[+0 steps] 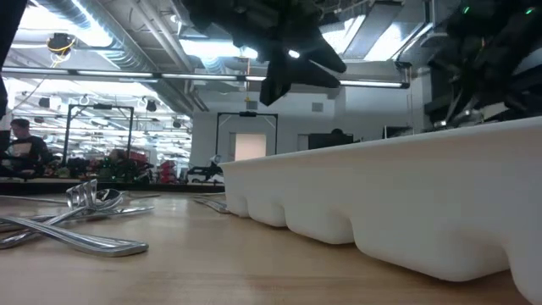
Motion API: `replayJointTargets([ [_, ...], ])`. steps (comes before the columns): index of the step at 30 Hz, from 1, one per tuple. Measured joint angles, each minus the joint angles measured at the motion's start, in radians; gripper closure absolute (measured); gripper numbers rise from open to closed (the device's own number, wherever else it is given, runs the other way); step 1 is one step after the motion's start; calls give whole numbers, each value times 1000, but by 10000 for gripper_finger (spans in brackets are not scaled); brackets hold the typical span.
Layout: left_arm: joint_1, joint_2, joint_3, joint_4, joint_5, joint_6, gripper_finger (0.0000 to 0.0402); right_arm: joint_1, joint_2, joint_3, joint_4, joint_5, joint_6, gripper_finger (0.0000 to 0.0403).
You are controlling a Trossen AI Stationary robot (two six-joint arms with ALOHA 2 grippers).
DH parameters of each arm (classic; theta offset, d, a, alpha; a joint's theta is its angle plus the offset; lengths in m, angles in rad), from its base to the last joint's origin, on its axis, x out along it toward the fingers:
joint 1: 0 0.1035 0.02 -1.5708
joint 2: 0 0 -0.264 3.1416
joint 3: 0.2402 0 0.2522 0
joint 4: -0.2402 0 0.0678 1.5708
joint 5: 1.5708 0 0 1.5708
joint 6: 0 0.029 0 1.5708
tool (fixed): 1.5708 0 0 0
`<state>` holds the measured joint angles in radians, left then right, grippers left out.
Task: Sort silverware
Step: Put the silver table knife into the silverware tray
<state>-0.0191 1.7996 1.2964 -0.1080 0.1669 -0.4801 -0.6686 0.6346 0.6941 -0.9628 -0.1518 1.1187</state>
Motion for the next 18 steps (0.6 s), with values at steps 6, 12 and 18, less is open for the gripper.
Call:
replayJointTargets([
  [6,20,-1,0,-18,0,21,314,252,-48,0,151,202,204,361],
  [12,32,-1,0,-18,0,36,314,489,38,0,372,421,273,361],
  [18,38,-7,0,-79,1,35,314,719,145,0,535,666,333,361],
])
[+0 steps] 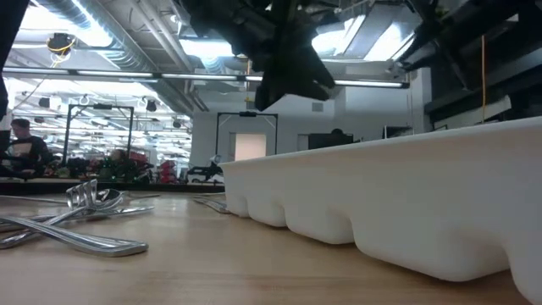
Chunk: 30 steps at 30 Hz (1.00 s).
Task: Sort silverware
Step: Put the silver table knife into the silverware tray
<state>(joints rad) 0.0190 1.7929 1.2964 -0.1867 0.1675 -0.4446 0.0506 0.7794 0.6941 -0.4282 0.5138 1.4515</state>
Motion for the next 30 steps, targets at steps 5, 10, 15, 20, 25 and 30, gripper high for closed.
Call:
replayJointTargets([
  [5,4,-9,0,-83,-6,10,314,216,83,0,67,202,116,361],
  [10,4,-9,0,-142,-7,19,314,446,210,0,181,466,266,361],
  [15,4,-9,0,-146,-8,32,314,604,394,0,441,724,325,361],
  [20,4,-9,0,-145,-14,31,314,664,606,1,760,844,324,361],
  [25,4,-9,0,-146,-14,31,314,704,815,25,1048,945,324,361],
  [30,4,-9,0,-146,-14,24,314,738,963,136,1116,1012,358,361],
])
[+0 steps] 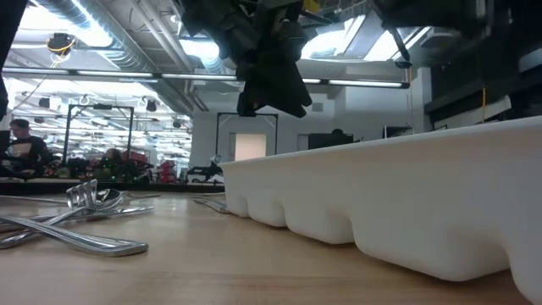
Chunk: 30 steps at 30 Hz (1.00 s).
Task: Sort silverware
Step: Put the silver table knife into the silverware tray
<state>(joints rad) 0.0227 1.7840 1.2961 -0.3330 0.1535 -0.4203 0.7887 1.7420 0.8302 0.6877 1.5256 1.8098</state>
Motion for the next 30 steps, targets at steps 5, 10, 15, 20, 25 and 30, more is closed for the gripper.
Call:
replayJointTargets([
  [5,0,0,0,0,0,-5,314,3,90,111,-4,2,22,361],
  [10,2,0,0,-1,0,44,314,3,161,179,-5,7,47,361],
  [15,25,0,0,-13,-1,145,314,-10,211,232,-5,8,51,361],
  [20,54,0,0,-41,-2,207,314,-20,249,251,-10,16,103,361],
  [25,61,-2,0,-32,-2,257,314,-16,269,250,-64,41,168,361],
  [30,41,-2,0,-12,-1,288,314,-22,271,250,-240,84,300,361],
])
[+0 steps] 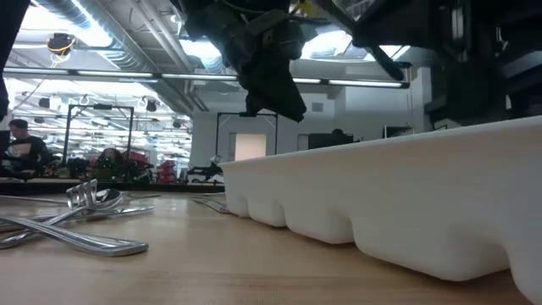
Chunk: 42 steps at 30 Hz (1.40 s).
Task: Sort silverware
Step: Put the silver table knife into the silverware tray
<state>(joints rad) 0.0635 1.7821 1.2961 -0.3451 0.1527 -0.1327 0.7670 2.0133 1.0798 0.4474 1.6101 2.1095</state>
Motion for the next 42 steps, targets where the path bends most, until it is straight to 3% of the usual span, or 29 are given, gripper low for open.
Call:
replayJointTargets([
  [3,-23,0,0,10,0,34,314,-16,0,0,-81,-24,59,361],
  [9,-56,0,0,104,2,121,314,-60,0,0,-182,-216,67,361],
  [16,-62,0,0,123,1,161,314,-66,0,0,-278,-290,126,361],
  [21,-62,0,-12,120,1,53,314,-66,-2,1,-289,-310,138,361],
  [26,-73,0,-12,120,0,-199,314,-66,-2,1,-291,-313,138,361],
  [30,-97,0,-12,122,0,-307,314,-67,-2,1,-291,-317,133,361],
  [34,-125,0,-12,125,0,-383,314,-67,-2,1,-291,-320,130,361],
  [42,-160,0,-12,190,-16,-393,314,-67,-2,1,-291,-320,128,361],
])
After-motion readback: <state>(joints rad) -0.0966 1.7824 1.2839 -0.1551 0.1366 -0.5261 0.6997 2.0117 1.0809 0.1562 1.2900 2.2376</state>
